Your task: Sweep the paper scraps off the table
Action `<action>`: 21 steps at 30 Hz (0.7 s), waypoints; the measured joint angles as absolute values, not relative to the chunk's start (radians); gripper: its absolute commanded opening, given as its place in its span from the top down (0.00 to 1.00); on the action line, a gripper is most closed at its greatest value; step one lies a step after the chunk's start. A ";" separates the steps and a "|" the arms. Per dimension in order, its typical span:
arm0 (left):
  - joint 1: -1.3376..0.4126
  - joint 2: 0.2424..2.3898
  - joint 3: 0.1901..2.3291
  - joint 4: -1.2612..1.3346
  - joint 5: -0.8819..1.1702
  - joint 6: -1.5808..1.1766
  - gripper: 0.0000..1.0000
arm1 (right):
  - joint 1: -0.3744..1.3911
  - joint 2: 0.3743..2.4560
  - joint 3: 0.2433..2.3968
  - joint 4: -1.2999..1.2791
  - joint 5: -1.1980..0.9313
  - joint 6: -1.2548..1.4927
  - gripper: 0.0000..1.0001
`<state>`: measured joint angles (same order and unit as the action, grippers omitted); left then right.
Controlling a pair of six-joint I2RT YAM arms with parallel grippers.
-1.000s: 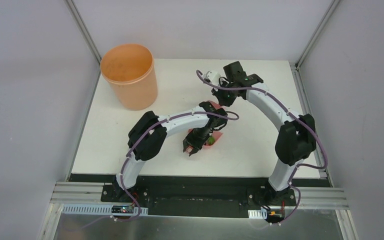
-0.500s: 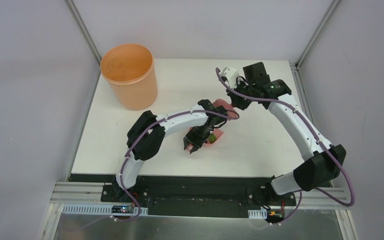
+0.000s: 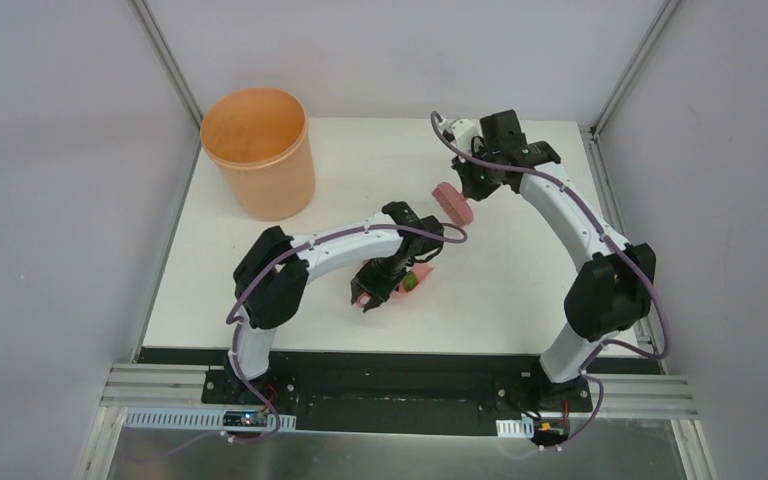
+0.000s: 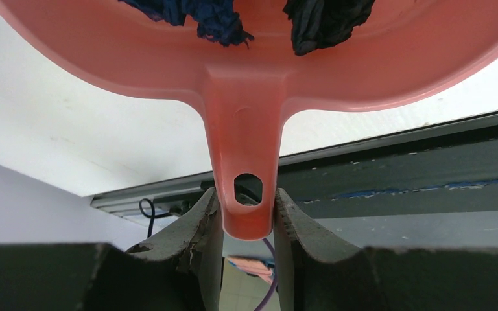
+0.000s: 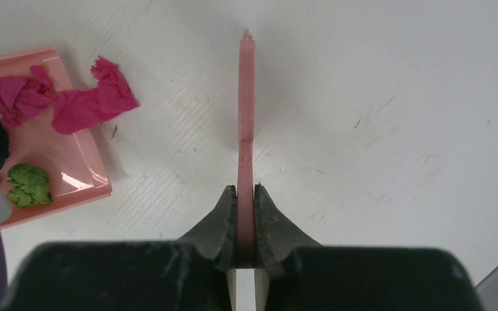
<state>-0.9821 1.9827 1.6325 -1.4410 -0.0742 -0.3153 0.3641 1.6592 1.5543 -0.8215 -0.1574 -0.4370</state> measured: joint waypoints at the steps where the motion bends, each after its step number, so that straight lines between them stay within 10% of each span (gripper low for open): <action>1: -0.982 1.979 1.620 -1.446 -0.081 -0.321 1.00 | 0.367 1.674 1.563 -0.815 -0.157 -0.434 1.00; 21: -0.928 1.913 1.450 -1.459 -0.096 -0.351 1.00 | 0.566 1.819 1.626 -0.768 -0.327 -0.334 1.00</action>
